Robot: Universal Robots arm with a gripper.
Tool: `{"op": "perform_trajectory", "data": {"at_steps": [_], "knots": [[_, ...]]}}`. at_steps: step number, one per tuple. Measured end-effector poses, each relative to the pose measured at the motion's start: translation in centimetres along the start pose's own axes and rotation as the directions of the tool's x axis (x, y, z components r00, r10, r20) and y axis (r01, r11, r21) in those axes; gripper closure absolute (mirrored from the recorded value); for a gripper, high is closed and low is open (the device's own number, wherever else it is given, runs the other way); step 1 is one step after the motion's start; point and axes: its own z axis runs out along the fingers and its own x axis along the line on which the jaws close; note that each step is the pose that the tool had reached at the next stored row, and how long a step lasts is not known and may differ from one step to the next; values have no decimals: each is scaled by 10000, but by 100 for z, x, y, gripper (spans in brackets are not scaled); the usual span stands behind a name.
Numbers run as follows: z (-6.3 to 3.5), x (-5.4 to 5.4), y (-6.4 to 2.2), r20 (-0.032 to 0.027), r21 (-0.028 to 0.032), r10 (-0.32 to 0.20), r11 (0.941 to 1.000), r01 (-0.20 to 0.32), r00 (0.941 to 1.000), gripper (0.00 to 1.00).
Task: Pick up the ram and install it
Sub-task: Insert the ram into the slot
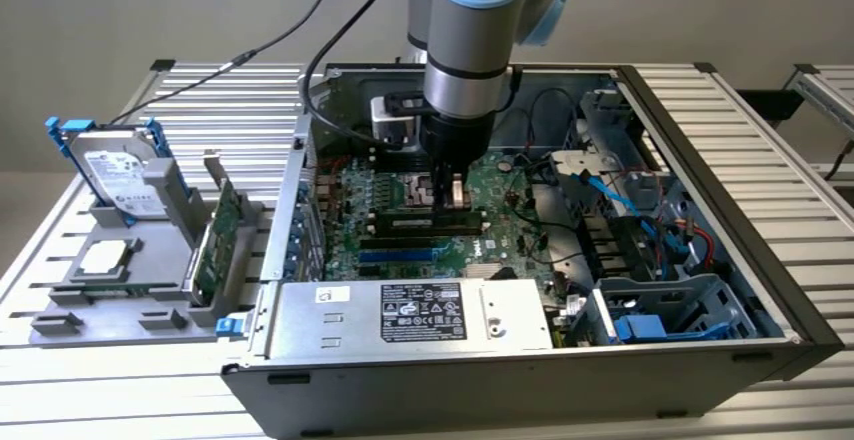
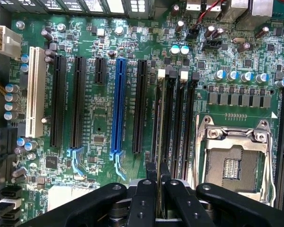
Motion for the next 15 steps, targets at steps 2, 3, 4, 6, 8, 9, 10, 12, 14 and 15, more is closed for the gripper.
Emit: {"op": "perform_trajectory", "data": {"at_steps": [2, 3, 4, 6, 8, 9, 10, 12, 14, 15], "knots": [[11, 0, -1, 0, 0, 7, 10000, -7, 10000, 86], [17, 0, -1, -1, -1, 10, 10000, -10, 10000, 86], [21, 0, -1, -1, -1, 11, 10000, -11, 10000, 86], [22, 0, -1, -3, -2, 12, 10000, -12, 10000, 86], [23, 0, -1, -1, -2, 13, 10000, -13, 10000, 85], [23, 0, -1, -1, -2, 13, 10000, -13, 10000, 79], [23, 0, -1, 1, -1, 13, 10000, -13, 10000, 79], [24, 0, -1, 0, -1, 11, 10000, -11, 10000, 67], [23, -1, 7, 1, 0, 12, 10000, -12, 10000, 61], [18, -1, 13, 0, -1, 13, 10000, -13, 10000, 61]]}}
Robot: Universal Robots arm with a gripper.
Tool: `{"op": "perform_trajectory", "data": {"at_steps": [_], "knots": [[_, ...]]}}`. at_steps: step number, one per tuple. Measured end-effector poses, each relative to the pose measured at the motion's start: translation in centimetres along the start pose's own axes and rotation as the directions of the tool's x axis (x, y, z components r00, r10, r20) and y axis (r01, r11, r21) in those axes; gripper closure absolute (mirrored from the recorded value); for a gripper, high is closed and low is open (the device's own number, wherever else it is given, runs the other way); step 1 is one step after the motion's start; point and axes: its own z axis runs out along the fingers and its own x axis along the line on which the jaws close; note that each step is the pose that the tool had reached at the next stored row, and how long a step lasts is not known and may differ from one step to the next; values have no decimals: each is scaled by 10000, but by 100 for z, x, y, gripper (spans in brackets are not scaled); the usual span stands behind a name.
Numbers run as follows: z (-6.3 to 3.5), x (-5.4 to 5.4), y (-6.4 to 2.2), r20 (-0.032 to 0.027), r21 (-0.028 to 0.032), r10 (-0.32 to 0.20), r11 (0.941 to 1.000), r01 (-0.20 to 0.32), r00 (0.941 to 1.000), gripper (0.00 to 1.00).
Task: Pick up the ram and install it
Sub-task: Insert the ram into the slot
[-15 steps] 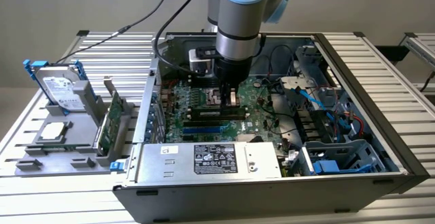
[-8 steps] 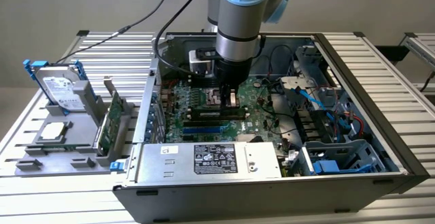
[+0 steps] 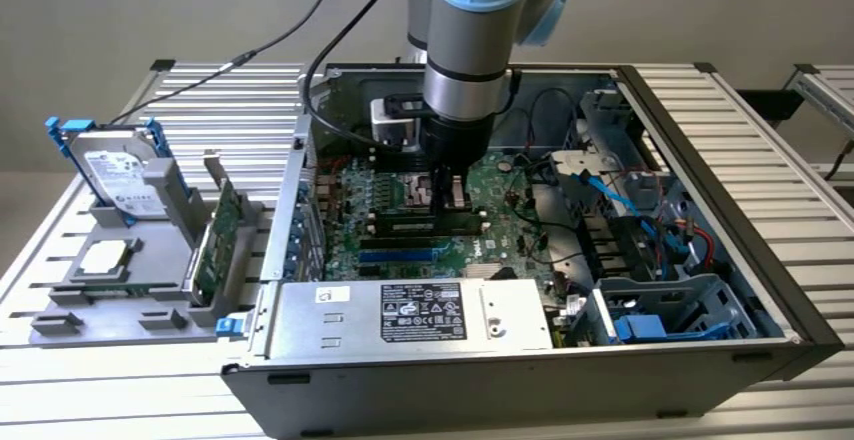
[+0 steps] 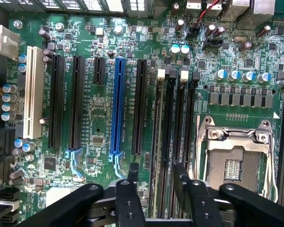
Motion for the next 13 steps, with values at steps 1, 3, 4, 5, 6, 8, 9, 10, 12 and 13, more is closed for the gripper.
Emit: {"op": "perform_trajectory", "data": {"at_steps": [1, 3, 4, 5, 6, 8, 9, 10, 12, 13], "knots": [[-10, -1, 8, 1, 0, 0, 10000, 0, 10000, 55], [-42, -1, 27, -1, -1, 0, 10000, 0, 10000, 55], [-56, -1, 38, 0, 0, 0, 10000, 0, 10000, 55], [-69, -2, 53, 0, 0, 0, 10000, 0, 10000, 55], [-78, -2, 69, 0, 0, -1, 10000, 1, 10000, 55], [-93, -3, 95, 0, 0, 1, 10000, -1, 10000, 55], [-108, -3, 102, 1, 0, 4, 10000, -4, 10000, 55], [-126, -3, 105, 0, -1, 5, 10000, -5, 10000, 55], [-162, -2, 110, 1, 0, 8, 10000, -8, 10000, 55], [-182, -2, 113, 1, -1, 11, 10000, -11, 10000, 55]]}}
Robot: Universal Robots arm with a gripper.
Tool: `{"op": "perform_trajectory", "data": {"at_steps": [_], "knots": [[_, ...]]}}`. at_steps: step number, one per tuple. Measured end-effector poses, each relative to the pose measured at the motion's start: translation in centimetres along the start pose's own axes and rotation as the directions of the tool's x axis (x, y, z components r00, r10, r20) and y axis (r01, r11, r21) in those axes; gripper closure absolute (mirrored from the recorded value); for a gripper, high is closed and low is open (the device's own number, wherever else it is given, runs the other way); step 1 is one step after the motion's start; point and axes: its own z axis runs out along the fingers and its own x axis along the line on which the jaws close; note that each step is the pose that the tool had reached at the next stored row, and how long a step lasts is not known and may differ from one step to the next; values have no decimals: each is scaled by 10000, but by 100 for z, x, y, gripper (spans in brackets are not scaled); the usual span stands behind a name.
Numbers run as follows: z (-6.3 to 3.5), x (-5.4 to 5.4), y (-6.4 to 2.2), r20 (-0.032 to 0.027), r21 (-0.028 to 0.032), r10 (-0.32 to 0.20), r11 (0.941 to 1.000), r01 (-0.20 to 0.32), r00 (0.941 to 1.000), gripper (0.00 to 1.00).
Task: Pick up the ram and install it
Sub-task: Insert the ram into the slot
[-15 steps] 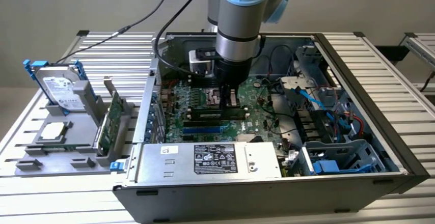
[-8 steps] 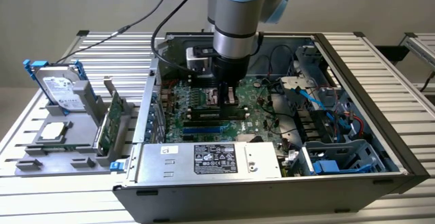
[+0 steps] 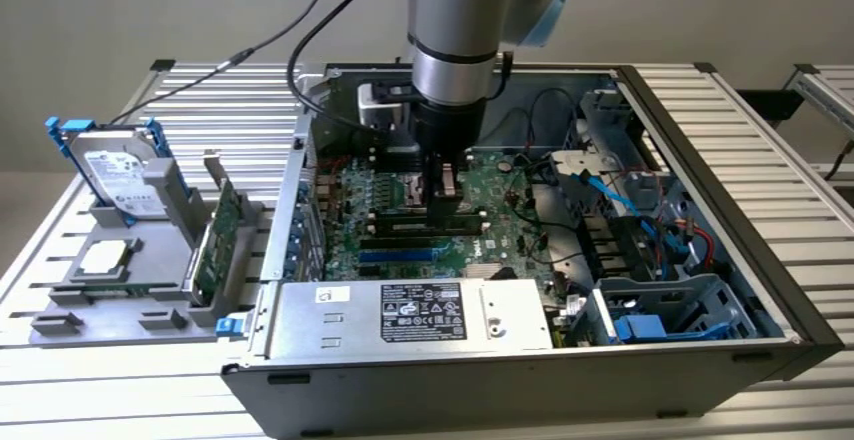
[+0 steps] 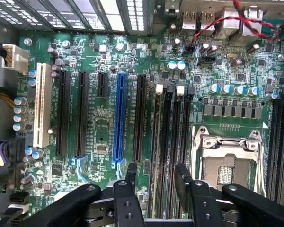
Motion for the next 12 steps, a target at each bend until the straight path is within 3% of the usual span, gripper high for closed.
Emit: {"op": "perform_trajectory", "data": {"at_steps": [6, 12], "knots": [[-41, 0, 7, 4, 1, 4, 10000, -4, 10000, 57], [-42, 1, 7, 2, 0, 4, 10000, -4, 10000, 87]]}}
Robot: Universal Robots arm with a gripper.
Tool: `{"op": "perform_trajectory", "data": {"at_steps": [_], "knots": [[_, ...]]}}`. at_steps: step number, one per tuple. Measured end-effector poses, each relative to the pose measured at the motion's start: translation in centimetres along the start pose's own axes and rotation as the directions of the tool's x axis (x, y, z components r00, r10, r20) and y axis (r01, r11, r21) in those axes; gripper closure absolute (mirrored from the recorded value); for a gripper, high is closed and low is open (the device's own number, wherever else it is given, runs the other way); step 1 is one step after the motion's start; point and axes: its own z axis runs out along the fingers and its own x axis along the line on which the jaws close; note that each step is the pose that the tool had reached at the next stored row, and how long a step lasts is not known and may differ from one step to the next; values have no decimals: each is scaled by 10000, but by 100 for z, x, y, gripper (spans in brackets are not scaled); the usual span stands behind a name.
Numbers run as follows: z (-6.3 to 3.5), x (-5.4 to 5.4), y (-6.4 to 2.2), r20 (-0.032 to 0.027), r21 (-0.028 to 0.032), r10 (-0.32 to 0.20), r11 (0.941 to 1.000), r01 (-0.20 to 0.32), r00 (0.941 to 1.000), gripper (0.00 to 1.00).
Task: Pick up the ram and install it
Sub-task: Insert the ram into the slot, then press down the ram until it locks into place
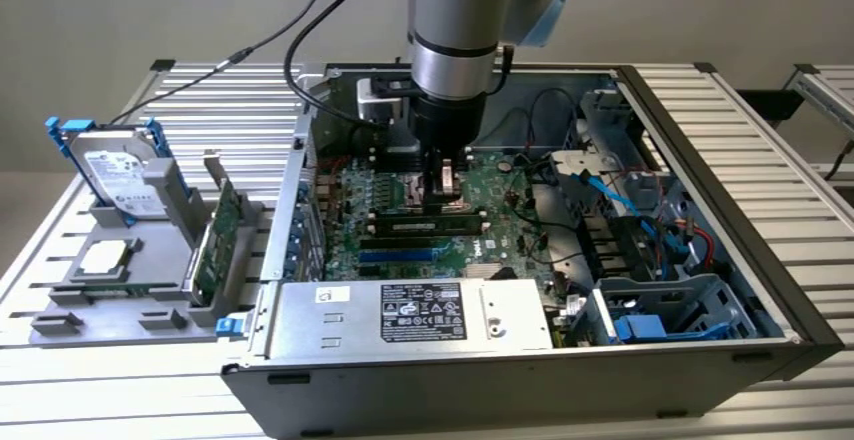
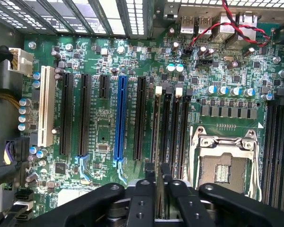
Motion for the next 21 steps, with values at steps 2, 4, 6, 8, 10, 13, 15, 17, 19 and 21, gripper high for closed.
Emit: {"op": "perform_trajectory", "data": {"at_steps": [2, 4, 6, 8, 10, 13, 15, 17, 19, 21], "knots": [[0, 0, 0, 0, 0, 0, 10000, 0, 10000, 89], [0, 0, 0, 0, 0, 0, 10000, 0, 10000, 89], [0, 0, 0, 0, 0, 0, 10000, 0, 10000, 89], [0, 0, 0, 0, 0, 0, 10000, 0, 10000, 89], [0, 0, 0, 0, 0, 0, 10000, 0, 10000, 89], [0, 0, 0, 0, 0, 0, 10000, 0, 10000, 89], [0, 0, 0, -1, -1, 0, 10000, 0, 10000, 89], [18, 0, -1, -2, -2, 0, 10000, 0, 10000, 89], [57, -1, -3, 0, -1, 1, 10000, -1, 10000, 89], [93, -2, -7, 0, 0, 0, 10000, 0, 10000, 89]]}}
